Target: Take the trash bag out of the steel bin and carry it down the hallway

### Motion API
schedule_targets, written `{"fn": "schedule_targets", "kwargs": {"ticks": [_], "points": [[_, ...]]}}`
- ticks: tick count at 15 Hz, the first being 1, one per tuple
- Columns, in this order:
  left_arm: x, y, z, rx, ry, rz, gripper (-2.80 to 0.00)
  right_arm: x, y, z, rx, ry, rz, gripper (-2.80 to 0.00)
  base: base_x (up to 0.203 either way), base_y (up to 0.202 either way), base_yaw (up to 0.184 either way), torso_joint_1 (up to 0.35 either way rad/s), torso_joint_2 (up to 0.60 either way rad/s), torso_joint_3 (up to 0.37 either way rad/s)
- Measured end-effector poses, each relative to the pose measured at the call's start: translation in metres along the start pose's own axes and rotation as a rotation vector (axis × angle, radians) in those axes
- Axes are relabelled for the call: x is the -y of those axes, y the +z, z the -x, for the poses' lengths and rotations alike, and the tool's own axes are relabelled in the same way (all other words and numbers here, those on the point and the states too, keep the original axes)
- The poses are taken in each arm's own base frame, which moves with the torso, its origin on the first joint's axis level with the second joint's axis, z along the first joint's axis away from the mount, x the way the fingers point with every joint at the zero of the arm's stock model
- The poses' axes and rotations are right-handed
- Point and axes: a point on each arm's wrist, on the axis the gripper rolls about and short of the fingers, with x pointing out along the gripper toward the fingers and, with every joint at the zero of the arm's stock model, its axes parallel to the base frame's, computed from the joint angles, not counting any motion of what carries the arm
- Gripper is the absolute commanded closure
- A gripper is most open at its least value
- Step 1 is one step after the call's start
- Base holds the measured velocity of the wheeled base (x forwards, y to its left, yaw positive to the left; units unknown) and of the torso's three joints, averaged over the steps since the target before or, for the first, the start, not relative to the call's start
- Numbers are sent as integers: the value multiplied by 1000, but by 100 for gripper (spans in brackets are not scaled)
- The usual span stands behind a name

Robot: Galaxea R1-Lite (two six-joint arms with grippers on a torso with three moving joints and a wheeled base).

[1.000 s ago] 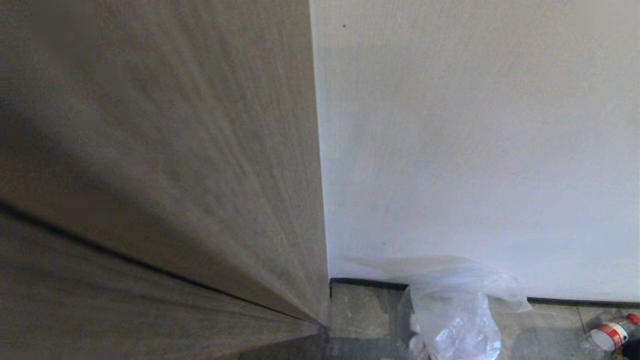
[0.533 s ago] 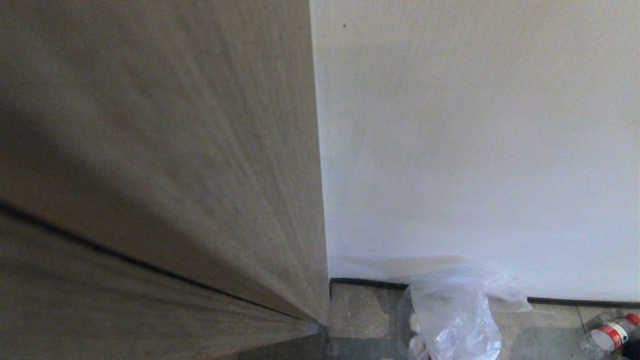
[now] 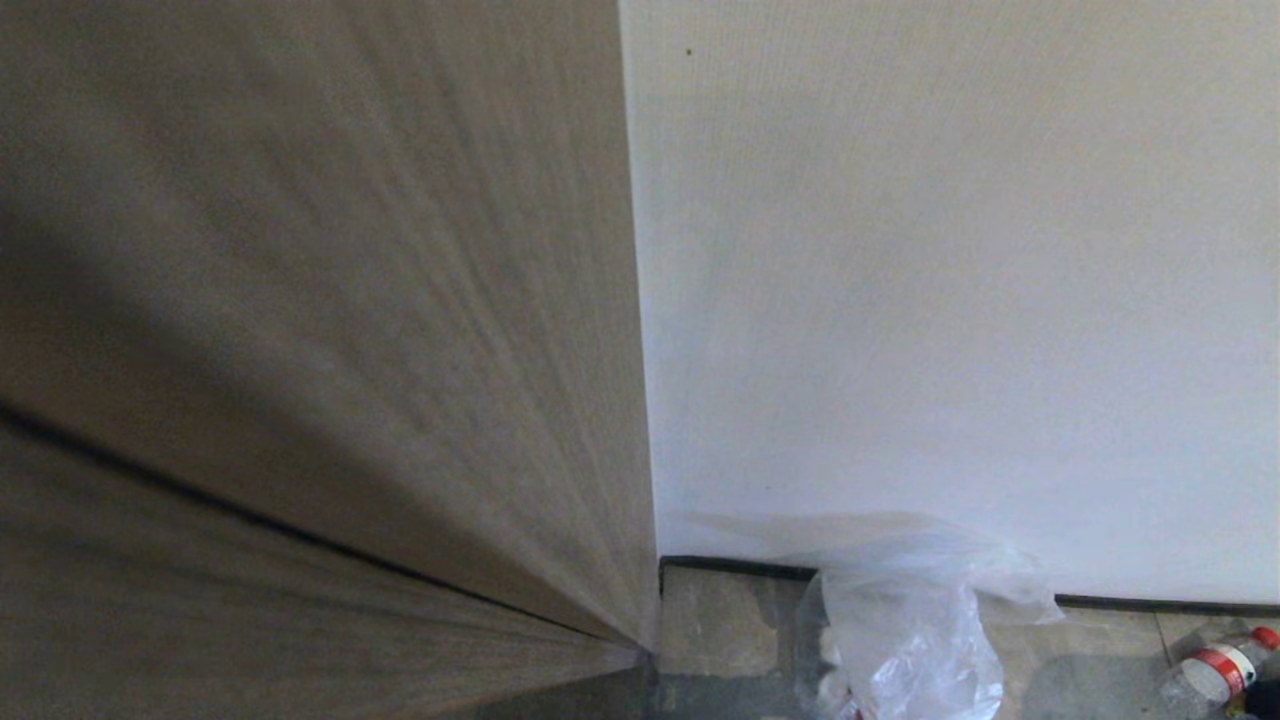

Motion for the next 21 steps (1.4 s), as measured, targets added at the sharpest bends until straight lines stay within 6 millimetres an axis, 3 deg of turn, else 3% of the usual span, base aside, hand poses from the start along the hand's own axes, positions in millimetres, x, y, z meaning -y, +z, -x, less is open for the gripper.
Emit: {"fn": "schedule_targets", "kwargs": {"ticks": [15, 21], "points": [[0, 0, 0, 0, 0, 3, 0, 0, 0, 0, -1, 2, -1, 0, 0, 0, 0, 0, 0, 2], [0, 0, 0, 0, 1, 3, 0, 0, 0, 0, -1, 1, 0, 0, 0, 0, 0, 2, 4, 164]]}}
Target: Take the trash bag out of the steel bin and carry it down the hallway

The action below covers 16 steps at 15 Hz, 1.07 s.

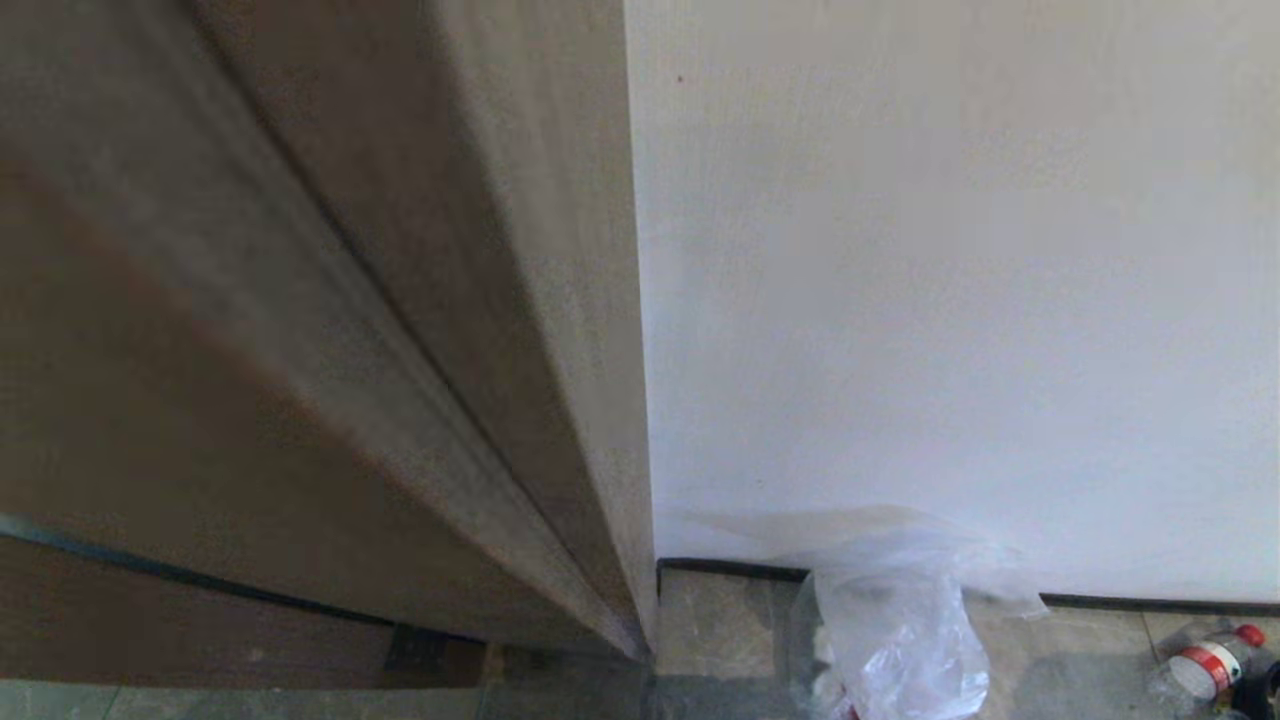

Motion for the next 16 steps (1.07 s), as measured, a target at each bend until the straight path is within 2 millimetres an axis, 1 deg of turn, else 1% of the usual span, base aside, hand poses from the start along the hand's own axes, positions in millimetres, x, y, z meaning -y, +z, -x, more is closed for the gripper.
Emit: {"fn": "schedule_targets", "kwargs": {"ticks": [16], "points": [[0, 0, 0, 0, -1, 0, 0, 0, 0, 0, 0, 0, 0, 0, 0, 0, 0, 3, 3, 202]]}}
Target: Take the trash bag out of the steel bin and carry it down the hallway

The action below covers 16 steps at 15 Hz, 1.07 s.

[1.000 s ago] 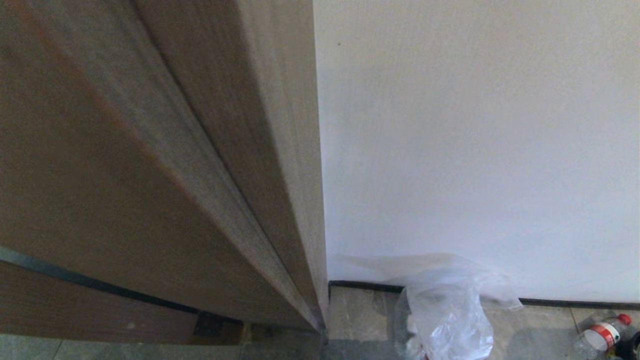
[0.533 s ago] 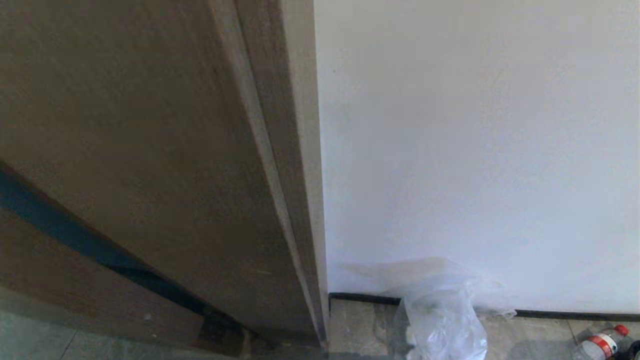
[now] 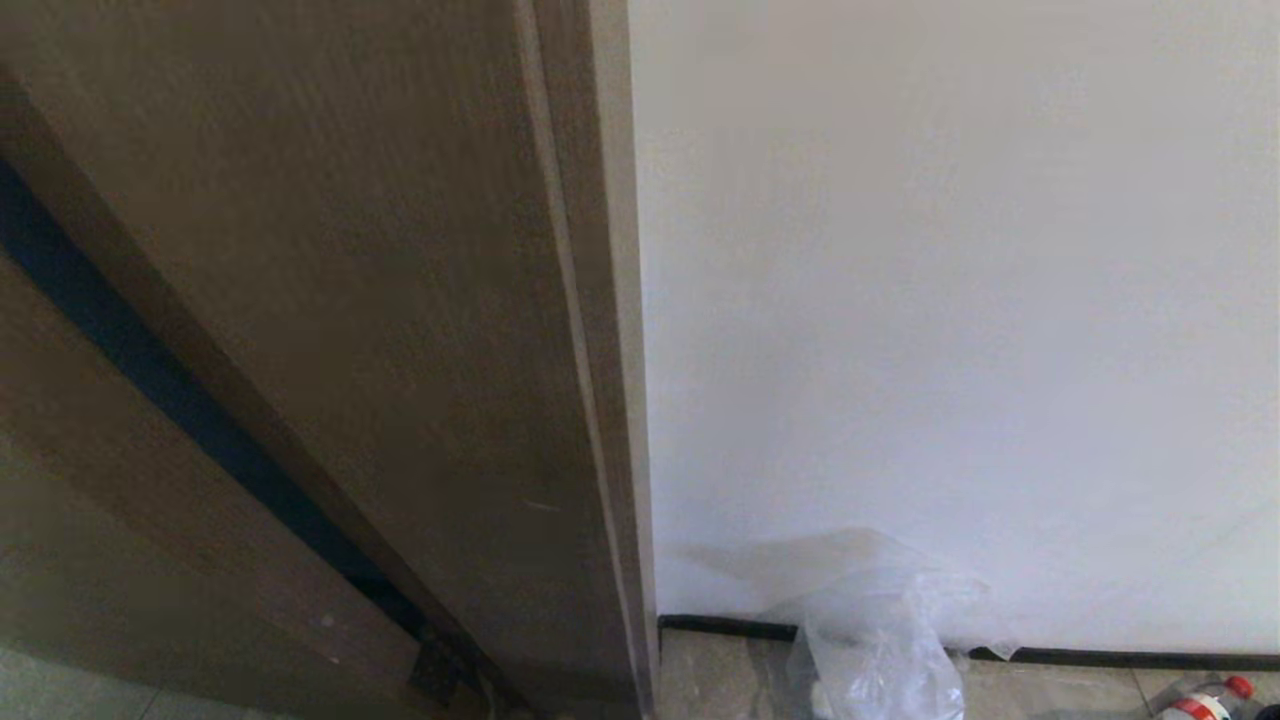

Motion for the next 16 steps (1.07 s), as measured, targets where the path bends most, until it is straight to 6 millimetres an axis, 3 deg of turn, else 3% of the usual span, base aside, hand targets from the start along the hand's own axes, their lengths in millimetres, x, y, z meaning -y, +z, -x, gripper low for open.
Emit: {"fn": "schedule_targets", "kwargs": {"ticks": [8, 16], "points": [[0, 0, 0, 0, 0, 0, 0, 0, 0, 0, 0, 0, 0, 0, 0, 0, 0, 4, 2, 202], [0, 0, 0, 0, 0, 0, 0, 0, 0, 0, 0, 1, -3, 0, 0, 0, 0, 1, -1, 25]]}}
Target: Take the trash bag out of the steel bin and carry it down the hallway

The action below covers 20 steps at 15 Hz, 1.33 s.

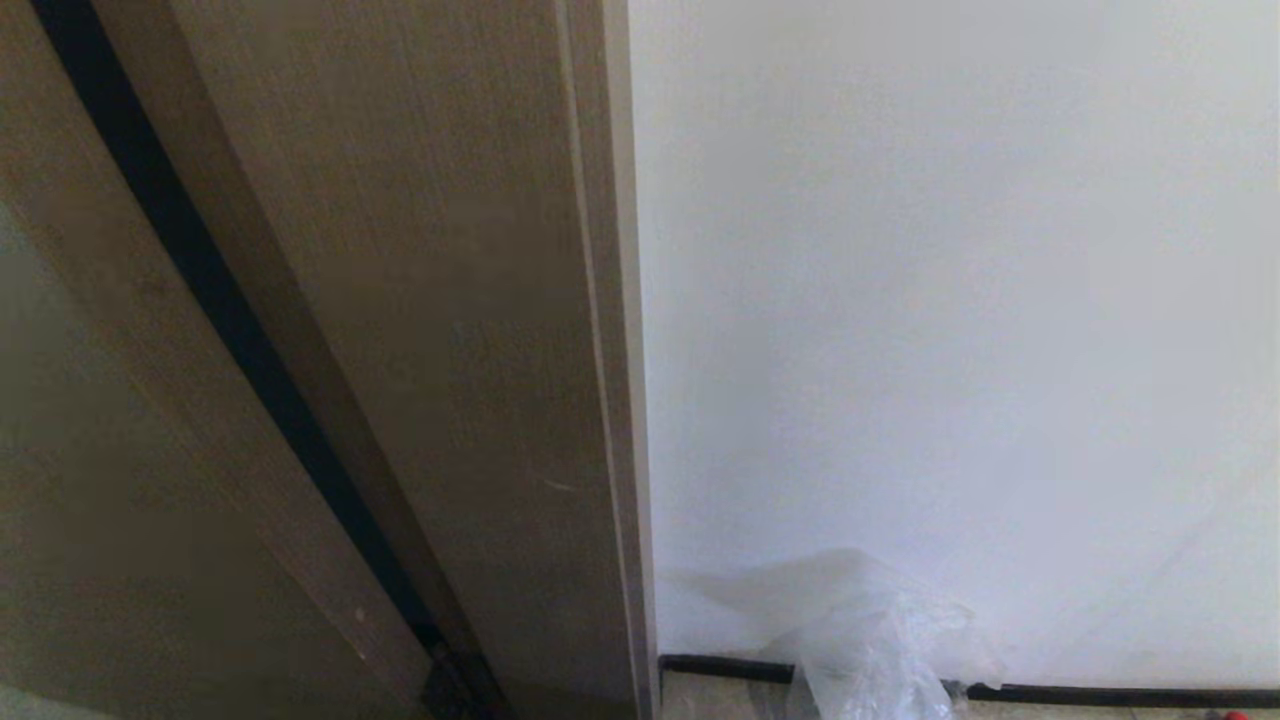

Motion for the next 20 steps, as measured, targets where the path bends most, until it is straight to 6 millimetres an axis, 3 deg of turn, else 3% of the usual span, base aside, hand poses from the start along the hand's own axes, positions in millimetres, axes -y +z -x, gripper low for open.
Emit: {"fn": "schedule_targets", "kwargs": {"ticks": [20], "points": [[0, 0, 0, 0, 0, -1, 0, 0, 0, 0, 0, -1, 1, 0, 0, 0, 0, 1, 1, 30]]}}
